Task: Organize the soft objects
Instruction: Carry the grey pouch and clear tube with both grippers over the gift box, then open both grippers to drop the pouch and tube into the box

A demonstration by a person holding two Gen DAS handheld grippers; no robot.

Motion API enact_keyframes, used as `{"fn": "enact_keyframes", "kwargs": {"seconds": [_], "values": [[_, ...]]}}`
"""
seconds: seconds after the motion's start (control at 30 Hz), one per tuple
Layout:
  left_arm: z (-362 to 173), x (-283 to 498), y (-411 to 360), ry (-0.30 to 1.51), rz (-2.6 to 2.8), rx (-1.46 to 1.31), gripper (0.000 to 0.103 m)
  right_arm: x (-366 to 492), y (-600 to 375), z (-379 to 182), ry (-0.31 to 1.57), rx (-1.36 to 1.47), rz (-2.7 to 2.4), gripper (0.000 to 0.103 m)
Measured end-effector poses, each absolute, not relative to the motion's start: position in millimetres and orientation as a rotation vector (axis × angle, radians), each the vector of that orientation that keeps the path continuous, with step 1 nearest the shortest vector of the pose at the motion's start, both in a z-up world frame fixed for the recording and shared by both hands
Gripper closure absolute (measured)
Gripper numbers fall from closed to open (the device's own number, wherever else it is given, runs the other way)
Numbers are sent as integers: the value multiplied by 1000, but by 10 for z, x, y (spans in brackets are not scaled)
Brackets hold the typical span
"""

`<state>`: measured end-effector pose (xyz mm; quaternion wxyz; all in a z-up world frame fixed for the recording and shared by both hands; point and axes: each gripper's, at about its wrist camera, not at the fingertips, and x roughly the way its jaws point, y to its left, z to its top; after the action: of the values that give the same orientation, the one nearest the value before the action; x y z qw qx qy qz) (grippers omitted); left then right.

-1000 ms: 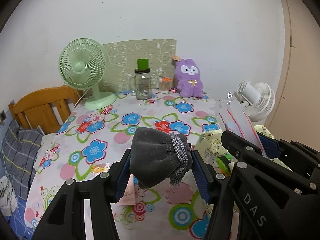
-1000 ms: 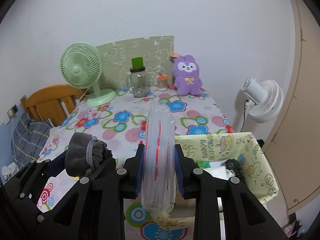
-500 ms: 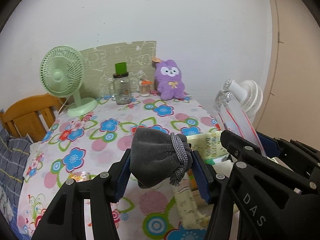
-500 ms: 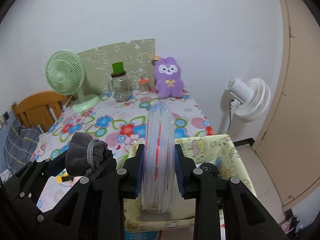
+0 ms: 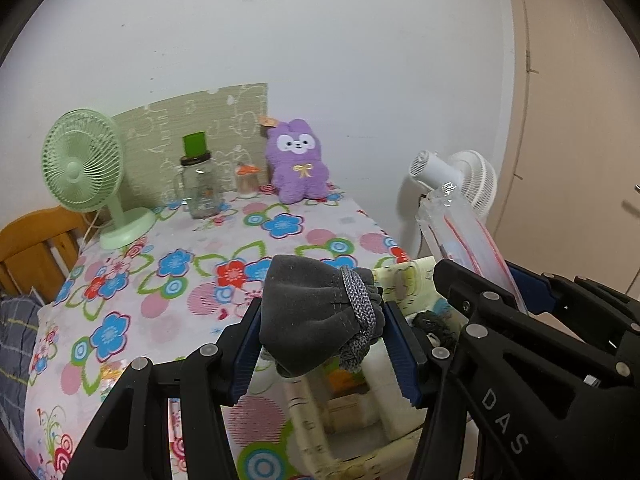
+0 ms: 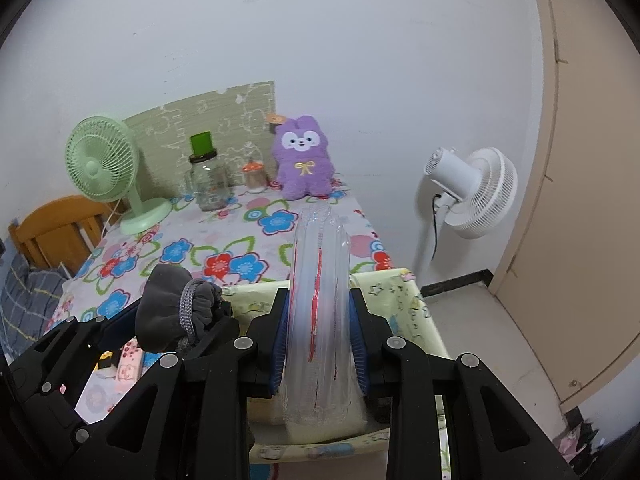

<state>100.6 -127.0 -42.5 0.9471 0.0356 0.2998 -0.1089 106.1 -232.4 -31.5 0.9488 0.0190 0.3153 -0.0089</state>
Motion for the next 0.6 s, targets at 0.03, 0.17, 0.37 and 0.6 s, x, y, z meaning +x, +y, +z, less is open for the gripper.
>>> {"fn": "enact_keyframes", "kwargs": {"seconds": [0.03, 0.17, 0.37, 0.6], "values": [[-431, 1017, -1302, 613, -227, 75, 44, 1065, -2356, -325, 643, 42, -24, 72], [-467, 1059, -1423, 624, -254, 84, 44, 1083, -2479, -358, 652, 49, -42, 72], [-531, 1141, -1568, 642, -286, 99, 44, 1118, -2641, -421, 666, 59, -62, 72], [-648, 1220, -1685, 681, -305, 127, 42, 1197, -2753, -543, 704, 80, -63, 72]]}}
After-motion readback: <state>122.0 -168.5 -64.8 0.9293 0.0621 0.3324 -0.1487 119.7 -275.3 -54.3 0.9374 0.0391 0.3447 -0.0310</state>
